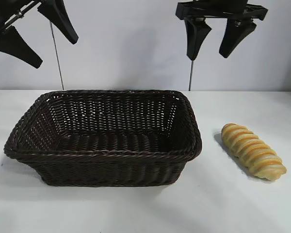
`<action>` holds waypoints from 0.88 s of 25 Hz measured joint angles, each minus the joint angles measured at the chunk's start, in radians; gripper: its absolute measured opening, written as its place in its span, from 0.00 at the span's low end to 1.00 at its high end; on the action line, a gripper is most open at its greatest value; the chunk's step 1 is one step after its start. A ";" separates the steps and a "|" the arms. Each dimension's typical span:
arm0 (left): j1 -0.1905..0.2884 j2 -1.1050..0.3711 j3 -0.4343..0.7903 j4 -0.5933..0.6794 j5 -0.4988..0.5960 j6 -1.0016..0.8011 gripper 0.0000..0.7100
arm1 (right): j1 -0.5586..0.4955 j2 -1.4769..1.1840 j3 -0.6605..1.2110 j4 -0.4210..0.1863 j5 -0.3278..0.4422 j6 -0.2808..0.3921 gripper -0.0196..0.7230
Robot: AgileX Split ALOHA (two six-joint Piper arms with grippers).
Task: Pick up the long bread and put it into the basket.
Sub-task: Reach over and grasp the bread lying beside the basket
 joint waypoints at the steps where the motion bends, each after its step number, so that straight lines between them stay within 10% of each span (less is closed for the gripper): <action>1: 0.000 0.000 0.000 0.000 0.000 0.000 0.83 | 0.000 0.000 0.000 -0.001 0.000 0.000 0.74; 12: 0.000 0.000 0.000 0.000 -0.001 0.000 0.83 | 0.000 0.000 0.196 -0.058 -0.008 -0.003 0.74; 22: 0.000 0.000 0.000 0.000 -0.003 0.000 0.83 | 0.000 0.000 0.412 -0.072 -0.216 0.016 0.74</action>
